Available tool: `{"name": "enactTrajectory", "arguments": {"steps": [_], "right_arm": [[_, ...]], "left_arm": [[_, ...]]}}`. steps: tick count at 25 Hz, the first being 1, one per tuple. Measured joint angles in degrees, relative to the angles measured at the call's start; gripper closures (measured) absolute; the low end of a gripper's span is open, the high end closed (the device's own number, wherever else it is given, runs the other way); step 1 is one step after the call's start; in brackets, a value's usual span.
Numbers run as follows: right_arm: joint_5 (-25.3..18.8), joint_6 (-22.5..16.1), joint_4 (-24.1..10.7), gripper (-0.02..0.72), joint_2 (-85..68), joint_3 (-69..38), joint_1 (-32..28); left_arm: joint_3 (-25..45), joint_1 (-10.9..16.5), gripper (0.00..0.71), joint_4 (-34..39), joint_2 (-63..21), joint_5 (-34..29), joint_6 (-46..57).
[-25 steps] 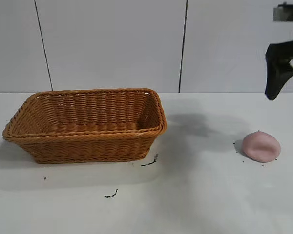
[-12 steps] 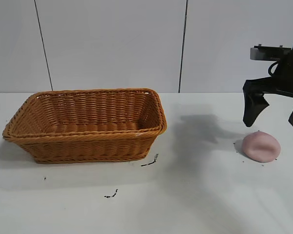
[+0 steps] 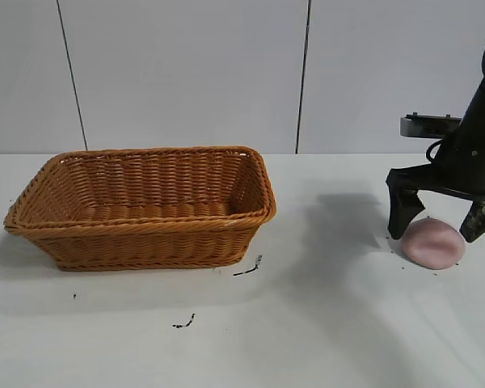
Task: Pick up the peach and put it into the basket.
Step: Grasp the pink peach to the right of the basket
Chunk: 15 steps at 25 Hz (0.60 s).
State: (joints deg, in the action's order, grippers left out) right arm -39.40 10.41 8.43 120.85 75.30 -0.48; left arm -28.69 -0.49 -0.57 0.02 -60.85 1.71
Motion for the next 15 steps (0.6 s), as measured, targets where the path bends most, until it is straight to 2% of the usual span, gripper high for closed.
{"name": "enactTrajectory", "arguments": {"steps": [2, 4, 6, 7, 15], "right_arm": [[0.00, 0.00, 0.00, 0.270, 0.00, 0.00, 0.00], [-0.27, 0.00, 0.00, 0.509, 0.00, 0.00, 0.00], [-1.00, 0.00, 0.28, 0.679, -0.73, 0.38, 0.00], [-1.73, 0.01, 0.27, 0.717, -1.36, 0.96, 0.00], [-15.23, -0.06, 1.65, 0.718, -9.01, 14.20, 0.00]], "left_arm": [[0.00, 0.00, 0.017, 0.00, 0.00, 0.00, 0.00], [0.00, 0.00, 0.017, 0.00, 0.00, 0.00, 0.00], [0.00, 0.00, 0.017, 0.00, 0.00, 0.00, 0.00], [0.00, 0.00, 0.017, 0.00, 0.00, 0.00, 0.00], [0.00, 0.00, 0.017, 0.00, 0.00, 0.00, 0.00]]}}
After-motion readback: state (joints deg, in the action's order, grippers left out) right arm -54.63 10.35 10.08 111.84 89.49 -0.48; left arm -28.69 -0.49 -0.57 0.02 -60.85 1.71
